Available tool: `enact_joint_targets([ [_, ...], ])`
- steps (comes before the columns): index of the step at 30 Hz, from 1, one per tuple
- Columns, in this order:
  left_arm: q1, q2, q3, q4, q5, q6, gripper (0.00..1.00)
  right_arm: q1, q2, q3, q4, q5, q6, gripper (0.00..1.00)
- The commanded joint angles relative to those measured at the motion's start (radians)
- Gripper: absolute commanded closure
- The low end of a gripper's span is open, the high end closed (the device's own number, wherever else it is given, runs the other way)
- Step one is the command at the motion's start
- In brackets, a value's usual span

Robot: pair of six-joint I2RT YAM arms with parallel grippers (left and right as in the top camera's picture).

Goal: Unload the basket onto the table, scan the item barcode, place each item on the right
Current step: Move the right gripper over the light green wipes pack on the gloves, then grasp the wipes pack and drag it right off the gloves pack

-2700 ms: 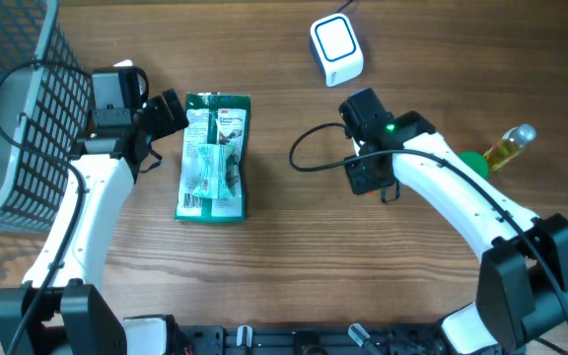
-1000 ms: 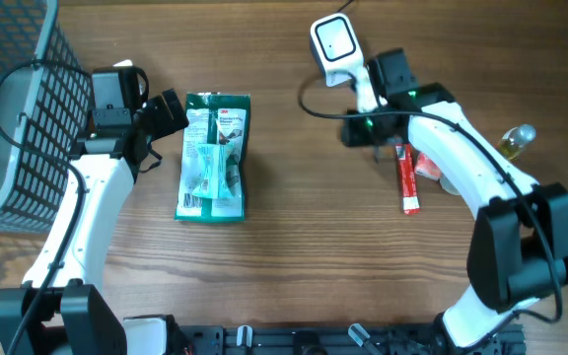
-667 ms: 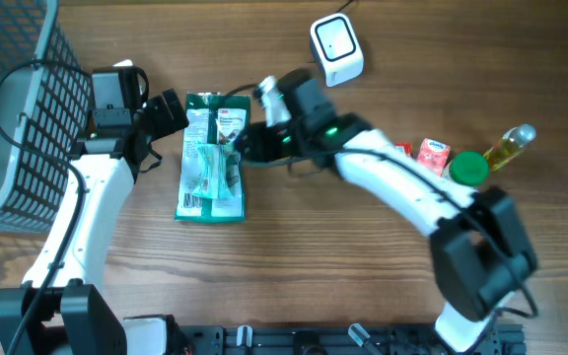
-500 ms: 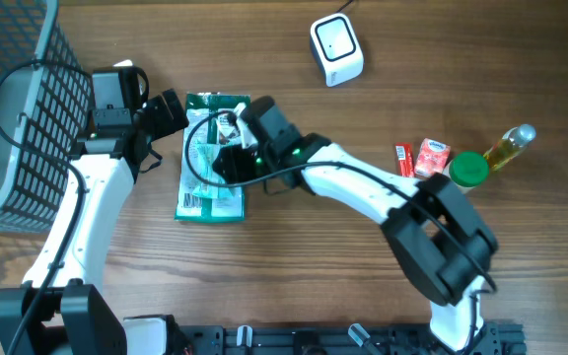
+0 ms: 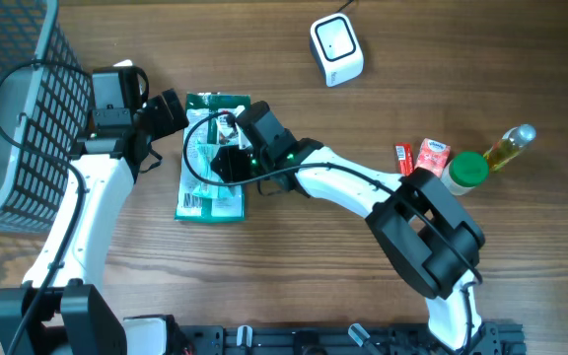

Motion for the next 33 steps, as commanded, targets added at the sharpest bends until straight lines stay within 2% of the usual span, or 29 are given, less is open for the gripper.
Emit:
enact_joint_targets([
  [1, 0.003, -0.003, 0.008, 0.003, -0.010, 0.009, 0.00, 0.005, 0.047, -0.003, 0.005, 0.010, 0.033, 0.64],
  [3, 0.003, -0.003, 0.008, 0.003, -0.010, 0.009, 0.00, 0.005, 0.047, -0.003, 0.008, 0.010, 0.025, 0.70],
  [7, 0.003, -0.003, 0.008, 0.003, -0.010, 0.009, 0.00, 0.005, 0.046, -0.003, 0.017, 0.010, 0.019, 0.96],
  [10, 0.003, -0.003, 0.008, 0.003, -0.010, 0.009, 0.00, -0.002, 0.000, -0.003, 0.039, -0.009, -0.027, 0.96],
  [13, 0.003, -0.003, 0.008, 0.003, -0.010, 0.009, 0.00, -0.023, -0.119, -0.003, 0.027, 0.005, -0.064, 0.96],
  [17, 0.003, -0.003, 0.008, 0.003, -0.010, 0.009, 0.00, -0.095, -0.254, -0.003, -0.137, 0.068, -0.053, 0.96],
  [19, 0.003, -0.003, 0.008, 0.003, -0.010, 0.009, 0.00, -0.163, -0.279, -0.003, -0.305, 0.096, -0.057, 0.96],
  [23, 0.003, -0.003, 0.008, 0.003, -0.010, 0.009, 0.00, -0.218, -0.245, -0.021, -0.416, 0.096, -0.093, 0.96],
  [30, 0.003, -0.003, 0.008, 0.003, -0.010, 0.009, 0.00, -0.219, -0.199, -0.154, -0.285, 0.088, -0.108, 0.95],
  [31, 0.003, -0.003, 0.008, 0.003, -0.010, 0.009, 0.00, -0.219, -0.199, -0.167, -0.275, 0.088, -0.106, 0.91],
  [33, 0.003, -0.003, 0.008, 0.003, -0.010, 0.009, 0.00, -0.219, -0.199, -0.170, -0.276, 0.088, -0.115, 0.64],
])
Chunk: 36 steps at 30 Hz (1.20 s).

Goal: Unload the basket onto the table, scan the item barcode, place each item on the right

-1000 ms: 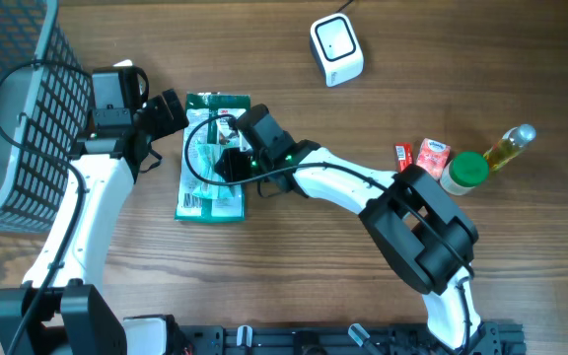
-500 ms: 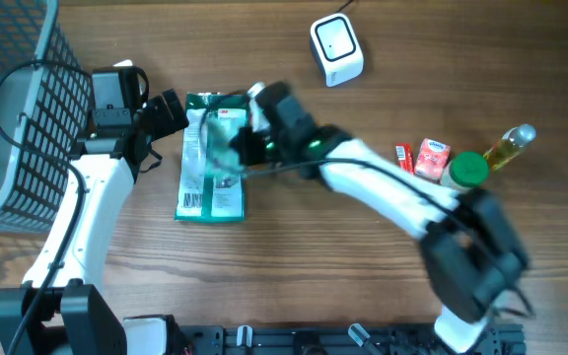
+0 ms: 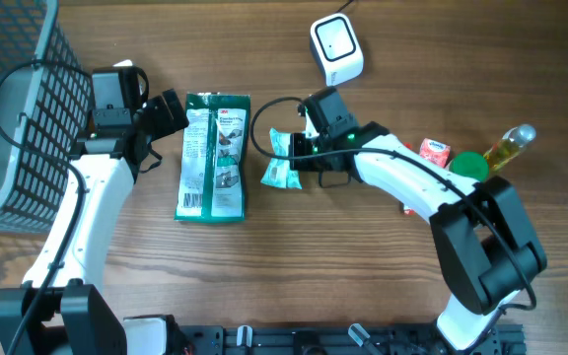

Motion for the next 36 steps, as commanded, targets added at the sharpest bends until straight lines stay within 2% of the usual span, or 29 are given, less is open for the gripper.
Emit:
enact_joint_targets([
  [1, 0.003, -0.003, 0.008, 0.003, -0.010, 0.009, 0.00, 0.002, 0.006, -0.008, 0.015, -0.001, -0.043, 0.60],
  [5, 0.003, -0.003, 0.008, 0.003, -0.010, 0.009, 0.00, -0.032, -0.023, 0.048, 0.018, -0.062, -0.047, 0.53],
  [9, 0.003, -0.003, 0.008, 0.003, -0.010, 0.009, 0.00, -0.060, -0.036, 0.076, 0.000, -0.232, -0.035, 0.56],
  [14, 0.003, -0.003, 0.008, 0.003, -0.010, 0.009, 0.00, -0.039, -0.025, 0.068, -0.071, -0.230, -0.063, 0.84],
  [17, 0.003, -0.003, 0.008, 0.003, -0.010, 0.009, 0.00, -0.037, -0.013, 0.032, -0.074, -0.225, -0.060, 0.96],
  [24, 0.003, -0.003, 0.008, 0.003, -0.010, 0.009, 0.00, -0.013, 0.092, -0.061, -0.013, -0.192, -0.020, 0.96],
  [28, 0.003, -0.003, 0.008, 0.003, -0.010, 0.009, 0.00, 0.011, 0.151, -0.070, 0.005, -0.180, -0.005, 0.92],
  [32, 0.003, -0.003, 0.008, 0.003, -0.010, 0.009, 0.00, 0.013, 0.101, -0.037, 0.003, -0.173, 0.004, 0.91],
  [36, 0.003, -0.003, 0.008, 0.003, -0.010, 0.009, 0.00, 0.014, -0.028, 0.012, -0.014, -0.172, -0.073, 0.89],
])
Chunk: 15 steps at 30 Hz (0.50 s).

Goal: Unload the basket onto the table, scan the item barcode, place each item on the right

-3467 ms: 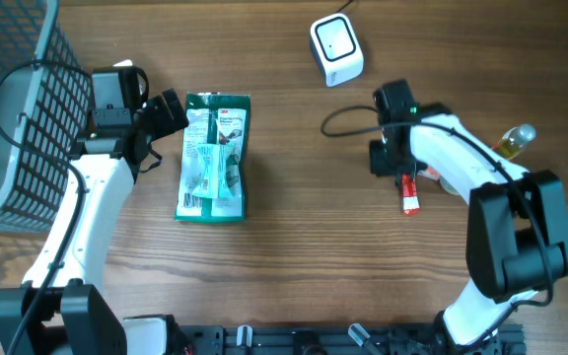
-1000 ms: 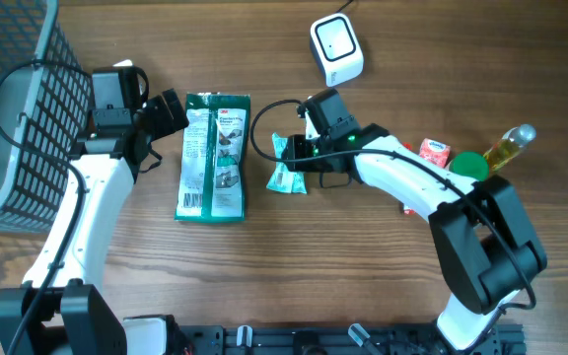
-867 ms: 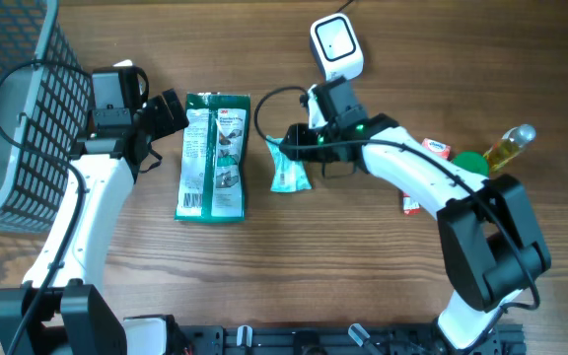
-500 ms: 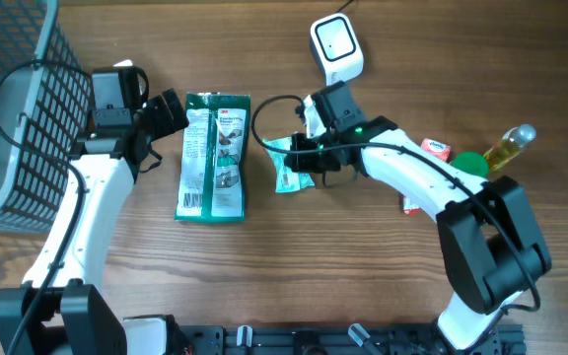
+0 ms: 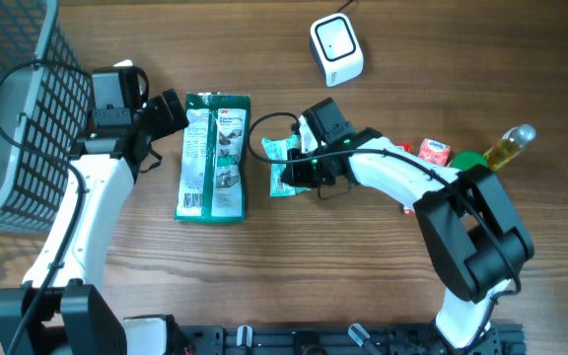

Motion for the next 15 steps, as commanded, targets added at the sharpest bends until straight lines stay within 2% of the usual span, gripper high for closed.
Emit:
enact_joint_targets([
  [1, 0.003, -0.003, 0.008, 0.003, -0.010, 0.009, 0.00, 0.012, -0.126, 0.036, 0.003, 0.029, -0.081, 0.89],
  [3, 0.003, -0.003, 0.008, 0.003, -0.010, 0.009, 0.00, 0.012, -0.175, 0.036, 0.030, 0.034, -0.137, 0.88],
  [8, 0.003, -0.003, 0.008, 0.003, -0.010, 0.009, 0.00, 0.012, -0.166, 0.035, 0.102, 0.199, -0.145, 0.87],
  [15, 0.003, -0.003, 0.008, 0.003, -0.010, 0.009, 0.00, 0.012, -0.084, 0.034, 0.220, 0.201, -0.151, 0.86],
])
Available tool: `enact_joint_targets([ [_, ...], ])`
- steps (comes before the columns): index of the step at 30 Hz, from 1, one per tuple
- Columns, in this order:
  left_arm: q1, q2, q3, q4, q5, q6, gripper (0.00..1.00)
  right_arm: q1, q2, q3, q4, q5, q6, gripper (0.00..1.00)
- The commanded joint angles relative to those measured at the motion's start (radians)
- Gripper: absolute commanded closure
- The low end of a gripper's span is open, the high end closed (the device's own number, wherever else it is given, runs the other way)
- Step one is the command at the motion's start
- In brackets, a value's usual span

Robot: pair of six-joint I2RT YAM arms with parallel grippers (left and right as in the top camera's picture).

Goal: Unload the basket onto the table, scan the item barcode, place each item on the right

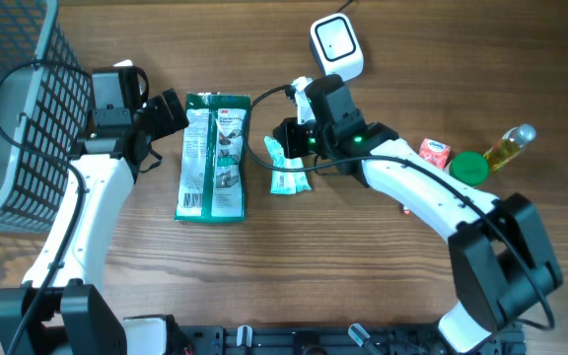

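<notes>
A small teal packet lies lengthwise near the middle of the wooden table. My right gripper is at the packet's far end, touching or just above it. Its jaws are dark and seen from above, so whether they pinch the packet does not show. The white scanner stands at the back, just beyond the right wrist. A large green packet lies flat to the left. My left gripper rests at that packet's far left corner, fingers spread, holding nothing.
A dark mesh basket fills the far left. At the right stand a red sachet, a green-lidded jar and a bottle of yellow oil. Black cables loop around both wrists.
My right gripper has moved from over the middle of the teal packet back toward the scanner, to the packet's far end. The packet has stayed almost where it was. The left arm is unchanged.
My right gripper was first down on the large green packet at the left. Then it was to the right of that packet with the small teal packet in it. Later it was low over the teal packet at mid-table, and now it is at the packet's far end.
</notes>
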Motion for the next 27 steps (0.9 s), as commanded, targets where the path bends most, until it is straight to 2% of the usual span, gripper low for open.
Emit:
enact_joint_targets([
  [1, 0.003, -0.003, 0.008, 0.003, -0.010, 0.009, 0.00, 0.002, 0.075, 0.010, 0.035, 0.027, -0.020, 0.86],
  [8, 0.003, -0.003, 0.008, 0.003, -0.010, 0.009, 0.00, 0.002, 0.241, 0.010, 0.099, 0.027, -0.016, 0.85],
  [12, 0.003, -0.003, 0.008, 0.003, -0.010, 0.009, 0.00, 0.001, 0.274, 0.011, 0.081, 0.027, 0.025, 0.81],
  [21, 0.003, -0.003, 0.008, 0.003, -0.010, 0.009, 0.00, 0.001, 0.026, 0.024, 0.040, -0.044, 0.035, 0.76],
  [27, 0.003, -0.003, 0.008, 0.003, -0.010, 0.009, 0.00, 0.001, 0.015, 0.009, -0.093, -0.044, 0.034, 0.75],
])
